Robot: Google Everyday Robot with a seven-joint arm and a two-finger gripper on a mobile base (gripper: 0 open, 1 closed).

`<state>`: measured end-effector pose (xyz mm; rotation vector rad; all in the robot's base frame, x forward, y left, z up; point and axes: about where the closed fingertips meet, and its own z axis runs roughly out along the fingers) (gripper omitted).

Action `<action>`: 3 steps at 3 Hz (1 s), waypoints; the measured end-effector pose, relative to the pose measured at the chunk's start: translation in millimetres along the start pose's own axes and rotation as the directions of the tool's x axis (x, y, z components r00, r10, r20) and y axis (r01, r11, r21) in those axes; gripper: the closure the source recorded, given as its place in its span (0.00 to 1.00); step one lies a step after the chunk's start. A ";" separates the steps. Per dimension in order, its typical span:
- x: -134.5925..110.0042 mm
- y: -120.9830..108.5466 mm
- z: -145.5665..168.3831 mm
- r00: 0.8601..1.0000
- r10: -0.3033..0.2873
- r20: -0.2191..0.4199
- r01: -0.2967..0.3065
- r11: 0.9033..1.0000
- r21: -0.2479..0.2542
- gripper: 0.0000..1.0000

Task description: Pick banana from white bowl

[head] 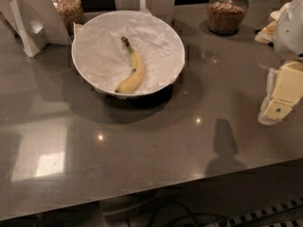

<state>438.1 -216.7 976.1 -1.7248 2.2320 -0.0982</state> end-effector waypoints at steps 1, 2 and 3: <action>-0.1 0.0 0.0 1.000 0.000 0.000 0.000 1.000 0.000 0.00; -24.8 -5.9 -0.7 0.995 -0.087 0.047 0.085 0.996 0.036 0.00; -77.5 -20.2 2.0 0.953 -0.253 0.169 0.238 0.966 0.105 0.00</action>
Offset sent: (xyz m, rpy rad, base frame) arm 0.0263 0.0545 0.0132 0.0311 -0.1232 0.2208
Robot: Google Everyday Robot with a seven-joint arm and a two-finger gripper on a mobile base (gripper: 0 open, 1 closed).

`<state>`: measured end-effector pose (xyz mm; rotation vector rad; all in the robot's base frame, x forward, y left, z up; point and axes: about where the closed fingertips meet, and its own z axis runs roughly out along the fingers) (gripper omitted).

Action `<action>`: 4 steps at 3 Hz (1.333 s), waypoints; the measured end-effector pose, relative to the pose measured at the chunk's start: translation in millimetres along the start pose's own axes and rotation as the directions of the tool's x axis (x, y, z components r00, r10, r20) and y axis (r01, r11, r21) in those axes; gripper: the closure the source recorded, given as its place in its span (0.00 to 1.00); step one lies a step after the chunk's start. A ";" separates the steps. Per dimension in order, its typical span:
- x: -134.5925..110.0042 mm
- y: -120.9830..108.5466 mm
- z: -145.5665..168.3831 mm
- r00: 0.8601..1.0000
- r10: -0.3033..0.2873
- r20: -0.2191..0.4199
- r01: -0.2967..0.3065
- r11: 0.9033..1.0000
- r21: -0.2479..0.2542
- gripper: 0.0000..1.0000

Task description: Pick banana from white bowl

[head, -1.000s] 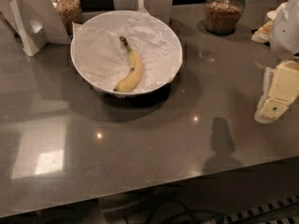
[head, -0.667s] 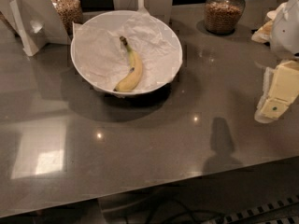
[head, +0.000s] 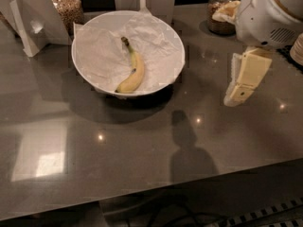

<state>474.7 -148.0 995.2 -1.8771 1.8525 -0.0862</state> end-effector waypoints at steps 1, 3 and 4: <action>-63.9 -21.3 17.6 0.961 -0.217 0.171 0.217 0.976 0.024 0.00; -129.4 -38.8 44.9 0.818 -0.471 0.329 0.500 0.866 -0.004 0.00; -129.3 -38.9 45.2 0.819 -0.470 0.329 0.499 0.867 -0.003 0.00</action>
Offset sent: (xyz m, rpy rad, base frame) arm 0.0613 0.1934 0.0014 0.1222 -0.0155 0.9541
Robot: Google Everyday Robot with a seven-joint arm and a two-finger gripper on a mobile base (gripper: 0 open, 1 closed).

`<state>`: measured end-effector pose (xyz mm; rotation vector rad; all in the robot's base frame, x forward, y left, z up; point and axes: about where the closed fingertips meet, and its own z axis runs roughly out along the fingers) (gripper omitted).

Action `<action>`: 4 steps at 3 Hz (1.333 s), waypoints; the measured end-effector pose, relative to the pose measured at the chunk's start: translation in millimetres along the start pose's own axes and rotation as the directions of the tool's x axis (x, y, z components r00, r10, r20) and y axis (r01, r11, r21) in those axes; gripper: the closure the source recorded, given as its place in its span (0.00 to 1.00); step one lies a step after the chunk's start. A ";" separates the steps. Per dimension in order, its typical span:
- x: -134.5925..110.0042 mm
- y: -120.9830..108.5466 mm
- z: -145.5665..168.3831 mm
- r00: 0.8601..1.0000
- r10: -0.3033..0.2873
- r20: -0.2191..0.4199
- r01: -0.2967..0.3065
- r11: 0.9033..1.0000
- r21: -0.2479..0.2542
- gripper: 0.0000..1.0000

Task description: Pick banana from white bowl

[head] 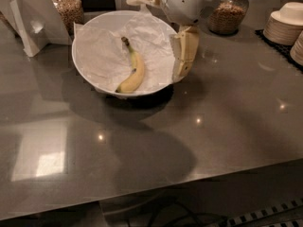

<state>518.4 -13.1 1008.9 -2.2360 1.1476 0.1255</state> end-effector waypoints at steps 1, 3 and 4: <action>4.8 -12.5 4.4 0.993 -0.112 -0.033 0.113 0.994 0.007 0.00; 30.4 -60.5 40.5 0.855 -0.482 -0.190 0.475 0.876 -0.086 0.00; 35.1 -62.6 40.6 0.833 -0.512 -0.210 0.502 0.859 -0.102 0.00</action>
Offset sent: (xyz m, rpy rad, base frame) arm 0.0896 0.0308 -0.0134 -0.3345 -0.3992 0.3970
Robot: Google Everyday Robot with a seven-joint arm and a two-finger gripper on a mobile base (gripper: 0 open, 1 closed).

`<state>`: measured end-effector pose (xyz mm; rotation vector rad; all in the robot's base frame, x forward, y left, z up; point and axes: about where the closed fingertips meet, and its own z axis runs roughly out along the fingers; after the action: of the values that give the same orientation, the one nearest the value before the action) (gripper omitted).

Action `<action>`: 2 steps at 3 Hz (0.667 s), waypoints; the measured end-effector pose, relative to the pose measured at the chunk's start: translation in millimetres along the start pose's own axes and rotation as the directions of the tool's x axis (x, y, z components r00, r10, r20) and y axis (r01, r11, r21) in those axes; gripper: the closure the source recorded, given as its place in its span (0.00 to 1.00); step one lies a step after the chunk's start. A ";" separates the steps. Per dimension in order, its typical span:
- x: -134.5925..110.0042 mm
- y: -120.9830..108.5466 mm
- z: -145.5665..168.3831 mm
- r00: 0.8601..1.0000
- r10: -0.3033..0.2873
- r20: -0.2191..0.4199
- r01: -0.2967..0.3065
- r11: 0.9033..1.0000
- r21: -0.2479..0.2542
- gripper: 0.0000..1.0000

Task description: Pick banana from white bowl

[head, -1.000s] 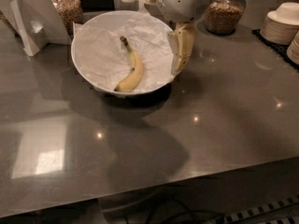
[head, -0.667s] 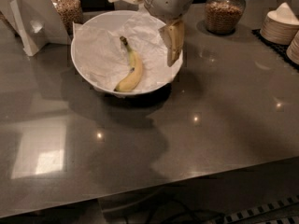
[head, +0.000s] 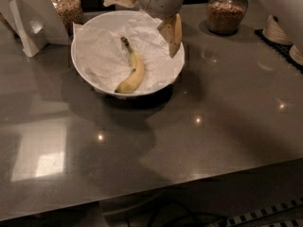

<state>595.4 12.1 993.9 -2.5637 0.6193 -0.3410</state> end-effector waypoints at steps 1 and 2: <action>4.7 -0.3 -0.4 0.997 -0.063 -0.039 0.064 0.998 0.004 0.00; 17.1 -3.6 13.5 0.994 -0.106 -0.035 0.108 0.994 0.032 0.00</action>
Offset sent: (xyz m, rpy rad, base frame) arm 0.0437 -0.0004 -0.0201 -0.0016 -0.1108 0.1294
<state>616.2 11.9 986.3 -2.5690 0.4845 -0.4272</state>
